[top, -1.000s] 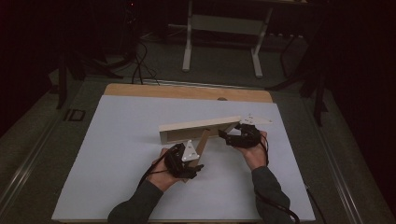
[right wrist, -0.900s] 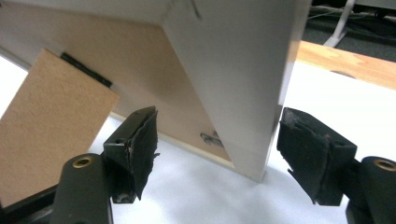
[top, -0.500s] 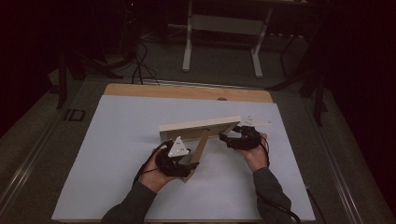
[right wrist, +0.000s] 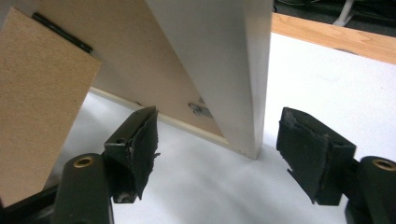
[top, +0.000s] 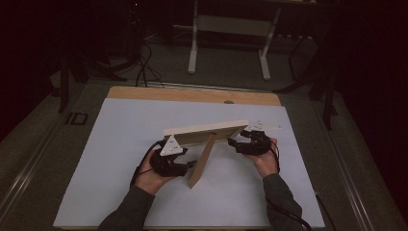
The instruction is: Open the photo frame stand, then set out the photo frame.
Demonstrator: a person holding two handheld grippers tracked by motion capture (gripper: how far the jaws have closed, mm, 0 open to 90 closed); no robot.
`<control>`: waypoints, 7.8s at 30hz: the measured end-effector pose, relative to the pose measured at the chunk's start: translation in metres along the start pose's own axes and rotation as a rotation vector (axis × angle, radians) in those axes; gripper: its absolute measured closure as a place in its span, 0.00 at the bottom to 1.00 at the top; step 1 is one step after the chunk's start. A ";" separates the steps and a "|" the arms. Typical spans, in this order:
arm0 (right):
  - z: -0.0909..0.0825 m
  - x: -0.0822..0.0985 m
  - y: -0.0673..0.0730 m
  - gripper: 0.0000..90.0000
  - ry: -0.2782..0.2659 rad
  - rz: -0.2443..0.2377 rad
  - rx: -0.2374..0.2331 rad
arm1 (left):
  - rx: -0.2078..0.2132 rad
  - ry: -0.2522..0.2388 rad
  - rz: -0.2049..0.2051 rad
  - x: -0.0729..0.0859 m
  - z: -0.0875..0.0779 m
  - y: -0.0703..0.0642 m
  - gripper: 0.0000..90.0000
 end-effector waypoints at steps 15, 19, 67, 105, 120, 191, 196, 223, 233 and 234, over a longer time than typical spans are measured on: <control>-0.002 0.008 -0.008 0.41 0.018 0.030 -0.005 | -0.080 0.002 -0.012 0.008 -0.006 0.018 0.51; -0.003 0.010 -0.011 0.42 0.024 0.039 -0.004 | -0.095 0.002 -0.014 0.009 -0.006 0.021 0.51; -0.010 -0.037 -0.024 1.00 -0.079 0.161 0.035 | -0.200 -0.013 -0.060 0.014 -0.018 0.040 0.80; -0.009 -0.039 -0.013 1.00 -0.056 0.156 -0.055 | -0.247 0.002 -0.143 0.014 -0.021 0.060 0.99; -0.010 -0.036 -0.005 1.00 -0.046 0.131 -0.077 | -0.228 0.003 -0.168 -0.005 -0.006 0.064 0.99; -0.017 -0.023 0.032 1.00 -0.026 0.040 -0.158 | -0.128 -0.072 -0.110 -0.065 0.025 0.030 1.00; -0.017 -0.021 0.038 1.00 -0.019 0.024 -0.177 | -0.126 -0.071 -0.118 -0.064 0.025 0.033 1.00; -0.020 -0.011 0.077 1.00 0.042 -0.088 -0.265 | -0.080 -0.056 -0.089 -0.057 0.021 0.047 1.00; -0.019 -0.010 0.094 1.00 0.049 -0.125 -0.307 | -0.042 -0.069 -0.104 -0.058 0.025 0.053 1.00; -0.019 -0.010 0.094 1.00 0.049 -0.125 -0.307 | -0.042 -0.069 -0.104 -0.058 0.025 0.053 1.00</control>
Point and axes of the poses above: each handheld gripper's, and its own axes: z roughly forward along the jaws, x roughly out of its underside, y roughly to its left, the point moved 9 cm from there along z, roughly forward along the jaws, and after that the axes turned 9 degrees about z, right-handed, at the moved point
